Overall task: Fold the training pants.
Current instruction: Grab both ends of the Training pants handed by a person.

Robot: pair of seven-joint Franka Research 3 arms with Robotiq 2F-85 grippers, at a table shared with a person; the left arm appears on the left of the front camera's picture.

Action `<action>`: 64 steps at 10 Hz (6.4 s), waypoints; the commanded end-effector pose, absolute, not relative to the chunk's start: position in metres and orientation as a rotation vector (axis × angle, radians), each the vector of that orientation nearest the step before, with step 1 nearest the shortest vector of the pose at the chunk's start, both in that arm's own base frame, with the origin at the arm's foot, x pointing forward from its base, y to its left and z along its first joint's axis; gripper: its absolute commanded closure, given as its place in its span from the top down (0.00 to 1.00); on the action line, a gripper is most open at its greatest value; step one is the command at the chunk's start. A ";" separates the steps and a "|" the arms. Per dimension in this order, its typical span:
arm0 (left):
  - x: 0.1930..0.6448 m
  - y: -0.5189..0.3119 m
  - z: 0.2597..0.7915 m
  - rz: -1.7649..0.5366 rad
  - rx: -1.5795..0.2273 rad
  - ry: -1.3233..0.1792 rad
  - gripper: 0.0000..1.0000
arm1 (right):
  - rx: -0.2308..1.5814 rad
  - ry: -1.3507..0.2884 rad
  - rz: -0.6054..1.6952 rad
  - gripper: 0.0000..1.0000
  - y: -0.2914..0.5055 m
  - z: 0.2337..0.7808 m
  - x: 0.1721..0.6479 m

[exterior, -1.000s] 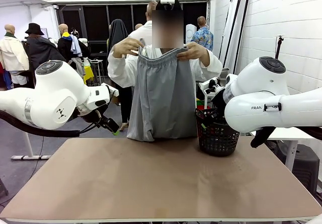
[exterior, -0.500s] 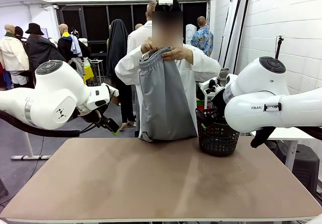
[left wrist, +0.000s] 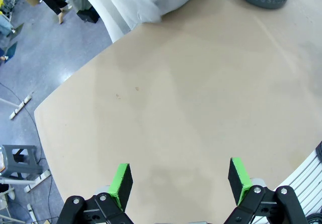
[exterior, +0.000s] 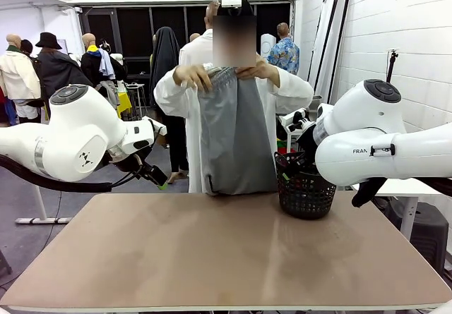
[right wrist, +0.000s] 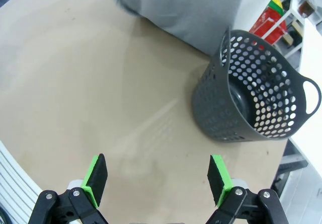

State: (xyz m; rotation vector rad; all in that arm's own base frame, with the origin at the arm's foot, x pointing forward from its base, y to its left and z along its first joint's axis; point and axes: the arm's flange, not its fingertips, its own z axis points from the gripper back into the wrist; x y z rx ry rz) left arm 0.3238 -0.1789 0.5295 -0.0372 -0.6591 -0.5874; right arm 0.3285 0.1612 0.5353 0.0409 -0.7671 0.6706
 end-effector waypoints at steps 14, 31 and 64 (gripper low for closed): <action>0.324 -0.179 0.530 -0.588 -0.037 -0.664 1.00 | 0.041 -0.767 0.672 1.00 0.161 0.535 0.328; 0.324 -0.179 0.530 -0.588 -0.037 -0.664 1.00 | 0.041 -0.767 0.672 1.00 0.161 0.535 0.328; 0.324 -0.179 0.530 -0.588 -0.037 -0.664 1.00 | 0.041 -0.767 0.672 1.00 0.161 0.535 0.328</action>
